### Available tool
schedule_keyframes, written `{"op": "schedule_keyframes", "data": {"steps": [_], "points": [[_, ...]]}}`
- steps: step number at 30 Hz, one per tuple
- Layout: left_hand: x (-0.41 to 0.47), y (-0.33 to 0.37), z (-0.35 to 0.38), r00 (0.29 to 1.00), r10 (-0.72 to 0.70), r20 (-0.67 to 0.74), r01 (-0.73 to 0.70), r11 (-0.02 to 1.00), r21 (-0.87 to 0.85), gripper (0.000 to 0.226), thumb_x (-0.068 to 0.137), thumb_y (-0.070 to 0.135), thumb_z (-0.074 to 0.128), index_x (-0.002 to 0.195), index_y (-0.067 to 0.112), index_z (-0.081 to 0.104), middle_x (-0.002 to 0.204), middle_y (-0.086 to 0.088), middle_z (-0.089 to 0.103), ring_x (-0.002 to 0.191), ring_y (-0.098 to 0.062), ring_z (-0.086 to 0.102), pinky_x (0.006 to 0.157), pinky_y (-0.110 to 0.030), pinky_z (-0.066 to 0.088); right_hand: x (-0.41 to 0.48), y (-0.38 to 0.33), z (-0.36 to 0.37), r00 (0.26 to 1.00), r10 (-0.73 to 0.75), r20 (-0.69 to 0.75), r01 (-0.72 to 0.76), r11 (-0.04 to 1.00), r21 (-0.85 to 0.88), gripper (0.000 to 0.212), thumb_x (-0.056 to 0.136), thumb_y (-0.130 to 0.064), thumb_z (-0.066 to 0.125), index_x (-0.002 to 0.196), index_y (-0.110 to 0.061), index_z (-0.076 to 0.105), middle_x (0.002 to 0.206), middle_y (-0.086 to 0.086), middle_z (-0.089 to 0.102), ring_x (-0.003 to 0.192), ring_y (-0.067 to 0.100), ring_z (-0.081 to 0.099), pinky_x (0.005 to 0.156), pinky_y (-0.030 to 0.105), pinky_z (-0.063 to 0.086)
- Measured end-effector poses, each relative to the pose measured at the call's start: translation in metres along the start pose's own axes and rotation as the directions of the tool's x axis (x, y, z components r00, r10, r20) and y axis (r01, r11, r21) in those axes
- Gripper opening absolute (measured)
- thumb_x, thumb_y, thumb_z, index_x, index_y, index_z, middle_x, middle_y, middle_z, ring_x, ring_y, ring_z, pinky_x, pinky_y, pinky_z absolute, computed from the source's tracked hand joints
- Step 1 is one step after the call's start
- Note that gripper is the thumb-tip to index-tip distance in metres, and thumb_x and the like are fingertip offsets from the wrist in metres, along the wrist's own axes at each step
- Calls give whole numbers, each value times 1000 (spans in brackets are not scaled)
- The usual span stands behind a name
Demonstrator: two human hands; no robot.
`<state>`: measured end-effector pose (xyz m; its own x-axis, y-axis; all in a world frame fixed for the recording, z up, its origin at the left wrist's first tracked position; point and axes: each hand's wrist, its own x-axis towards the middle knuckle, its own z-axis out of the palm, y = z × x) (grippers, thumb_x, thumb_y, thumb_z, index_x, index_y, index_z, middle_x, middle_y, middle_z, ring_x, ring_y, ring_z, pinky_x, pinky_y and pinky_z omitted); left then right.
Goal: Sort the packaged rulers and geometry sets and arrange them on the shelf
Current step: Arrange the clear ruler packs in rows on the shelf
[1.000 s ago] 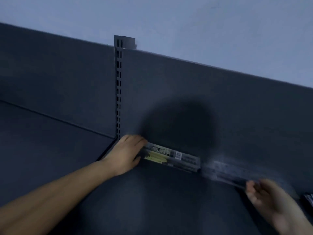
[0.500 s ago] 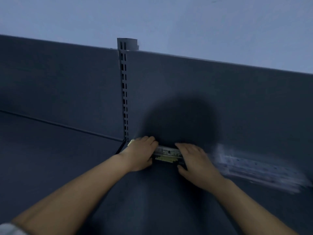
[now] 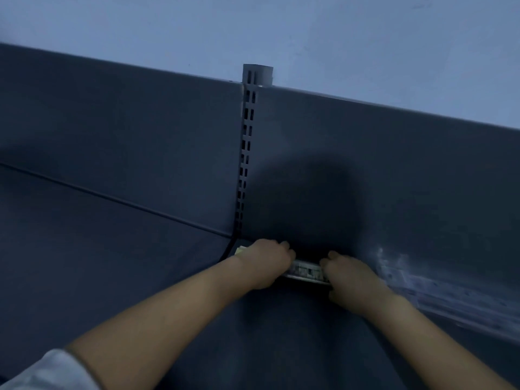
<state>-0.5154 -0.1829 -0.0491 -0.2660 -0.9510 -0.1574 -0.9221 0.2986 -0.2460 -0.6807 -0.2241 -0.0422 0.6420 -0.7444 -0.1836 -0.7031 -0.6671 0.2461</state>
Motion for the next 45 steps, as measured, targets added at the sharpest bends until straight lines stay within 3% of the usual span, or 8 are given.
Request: {"op": "schedule_keyframes", "data": {"steps": [13,20,31,38,43,45], "points": [[-2,-7,7,995,-54,-84,52,998,-21,37,90,12,48,126,7,47,124,-12,45,105,-28,51,68,-34,35,0,-19,3,994,37,-104,-34,999,30,33,87,-2,49,120,-8,49,122,10,51,106,25,55,69,27,33],[4,-7,11,991,-36,-128,43,998,52,35,89,2,49,124,6,45,121,-13,53,103,-28,57,66,-33,34,2,-21,9,983,97,-157,-97,995,9,38,87,0,50,123,-10,45,119,5,60,106,23,60,79,29,45],[2,-5,8,991,-14,-131,24,997,71,34,88,-2,47,121,4,47,115,-12,61,101,-30,60,67,-32,34,-2,-24,6,980,107,-167,-116,992,-45,34,89,1,44,121,-10,46,116,6,62,104,25,62,70,28,37],[0,1,9,989,-18,-149,32,996,87,33,88,-3,47,120,4,50,115,-11,62,102,-29,61,68,-31,35,-7,-18,3,990,60,-127,-60,998,0,39,89,2,44,126,-7,45,121,11,60,108,28,59,82,32,45],[-1,-1,13,992,9,-123,2,996,90,34,88,-3,47,120,4,51,114,-12,61,101,-28,60,70,-32,40,-11,-34,6,981,121,-151,-124,992,-9,42,84,8,49,124,-3,44,121,14,57,107,26,59,82,30,45],[-3,-2,14,993,19,-118,-9,997,81,34,87,-4,47,119,3,51,115,-14,60,101,-29,60,76,-35,45,-10,-36,7,973,130,-192,-139,990,-36,35,71,3,68,104,1,58,101,16,65,88,24,66,69,27,49]]}}
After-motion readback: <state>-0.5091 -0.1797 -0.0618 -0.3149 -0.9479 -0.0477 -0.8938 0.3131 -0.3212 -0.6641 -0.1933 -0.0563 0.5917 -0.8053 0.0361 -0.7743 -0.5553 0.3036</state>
